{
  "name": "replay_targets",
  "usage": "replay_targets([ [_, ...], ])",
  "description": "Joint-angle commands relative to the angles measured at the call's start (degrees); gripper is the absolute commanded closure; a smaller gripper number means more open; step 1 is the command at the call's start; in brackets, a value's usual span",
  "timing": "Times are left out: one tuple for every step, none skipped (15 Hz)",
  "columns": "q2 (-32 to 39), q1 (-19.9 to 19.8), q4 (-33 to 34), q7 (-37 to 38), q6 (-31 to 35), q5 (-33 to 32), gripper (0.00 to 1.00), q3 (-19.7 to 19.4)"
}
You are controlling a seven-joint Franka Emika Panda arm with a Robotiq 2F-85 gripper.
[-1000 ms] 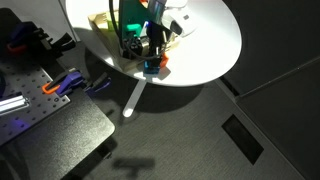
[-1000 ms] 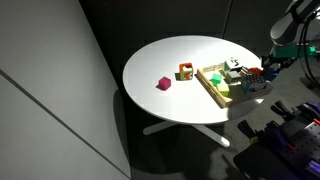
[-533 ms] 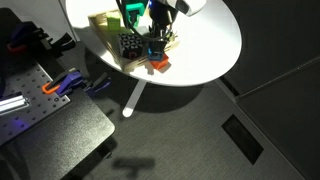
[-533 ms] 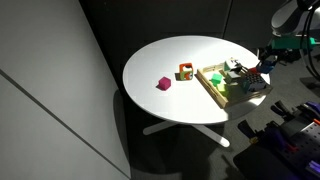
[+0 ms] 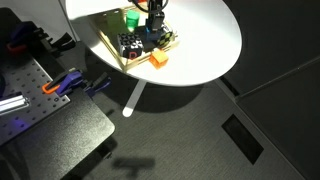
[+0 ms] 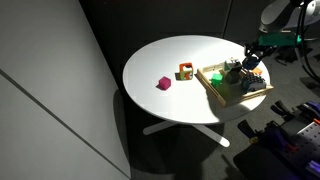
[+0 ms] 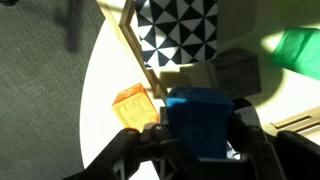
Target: Pick up the blue block and put it in the wooden tray
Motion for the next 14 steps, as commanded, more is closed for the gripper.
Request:
replay_targets([
  [0.4, 1.2, 1.6, 1.6, 1.4, 0.9, 0.69, 2.1],
  [0.5, 1.5, 1.9, 1.9, 1.8, 1.0, 0.69, 2.5],
  [0.7, 1.8, 2.0, 2.1, 2.6, 0.9, 0.69, 2.8],
  [0.9, 2.3, 2.1, 2.6, 3.2, 0.6, 0.21, 2.8],
  [1.0, 2.6, 2.2, 2.9, 3.6, 0.5, 0.18, 2.9],
  [1.1, 2.8, 2.2, 3.2, 4.1, 0.4, 0.12, 2.8],
  [1.3, 2.8, 2.3, 3.1, 4.3, 0.5, 0.04, 2.9],
  [1.3, 2.6, 2.3, 2.7, 4.5, 0.9, 0.01, 3.0],
  [1.2, 2.3, 2.2, 2.2, 4.5, 1.3, 0.00, 3.2],
  [0.9, 1.9, 2.0, 1.6, 4.1, 1.6, 0.00, 3.3],
  [0.6, 1.8, 1.8, 1.4, 3.4, 1.7, 0.00, 3.3],
  [0.3, 1.6, 1.7, 1.3, 2.6, 1.6, 0.00, 3.1],
  [-0.1, 1.5, 1.5, 1.2, 1.5, 1.1, 0.00, 2.8],
  [-0.5, 1.4, 1.3, 1.0, 0.2, 0.6, 0.00, 2.6],
])
